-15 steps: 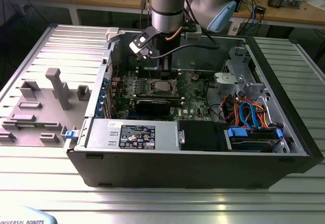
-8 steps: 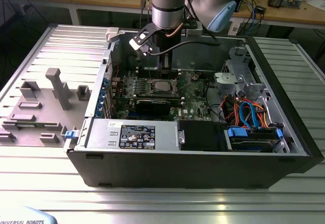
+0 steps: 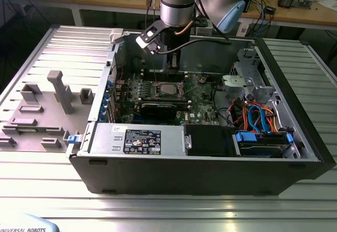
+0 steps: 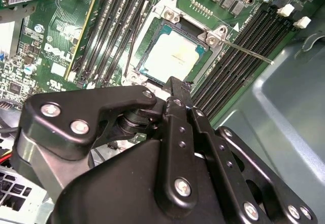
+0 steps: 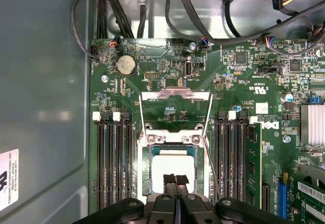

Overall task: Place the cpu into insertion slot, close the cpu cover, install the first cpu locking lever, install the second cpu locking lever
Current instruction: 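Close the cpu cover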

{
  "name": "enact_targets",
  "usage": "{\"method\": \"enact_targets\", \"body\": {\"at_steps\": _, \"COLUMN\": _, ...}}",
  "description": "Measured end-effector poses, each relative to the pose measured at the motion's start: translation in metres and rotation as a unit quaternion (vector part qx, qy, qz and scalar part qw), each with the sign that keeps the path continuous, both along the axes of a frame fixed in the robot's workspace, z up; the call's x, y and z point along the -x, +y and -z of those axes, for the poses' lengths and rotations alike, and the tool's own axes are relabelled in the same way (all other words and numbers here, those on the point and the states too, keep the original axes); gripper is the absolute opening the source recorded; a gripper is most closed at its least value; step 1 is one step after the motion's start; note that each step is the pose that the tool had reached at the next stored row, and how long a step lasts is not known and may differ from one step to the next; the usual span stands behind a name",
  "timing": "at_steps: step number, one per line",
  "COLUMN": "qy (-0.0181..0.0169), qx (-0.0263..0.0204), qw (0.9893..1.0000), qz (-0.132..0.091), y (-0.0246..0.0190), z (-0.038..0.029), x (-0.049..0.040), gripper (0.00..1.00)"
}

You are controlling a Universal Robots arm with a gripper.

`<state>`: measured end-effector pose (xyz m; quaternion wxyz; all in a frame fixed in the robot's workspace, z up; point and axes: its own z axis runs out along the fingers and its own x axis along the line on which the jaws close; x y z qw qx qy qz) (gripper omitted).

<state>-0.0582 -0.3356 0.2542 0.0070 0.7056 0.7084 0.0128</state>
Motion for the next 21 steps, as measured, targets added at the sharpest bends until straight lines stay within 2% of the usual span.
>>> {"method": "enact_targets", "body": {"at_steps": 18, "qy": 0.0002, "qx": 0.0, "qw": 1.0, "qz": 0.0, "y": 0.0, "z": 0.0, "x": -0.0027, "gripper": 0.11}}
{"method": "enact_targets", "body": {"at_steps": 20, "qy": 0.0003, "qx": 0.0001, "qw": 1.0, "qz": 0.0, "y": 0.0001, "z": -0.0011, "x": -0.0027, "gripper": 0.11}}
{"method": "enact_targets", "body": {"at_steps": 21, "qy": 0.0003, "qx": 0.0, "qw": 1.0, "qz": 0.0, "y": 0.0, "z": -0.0037, "x": -0.0027, "gripper": 0.11}}
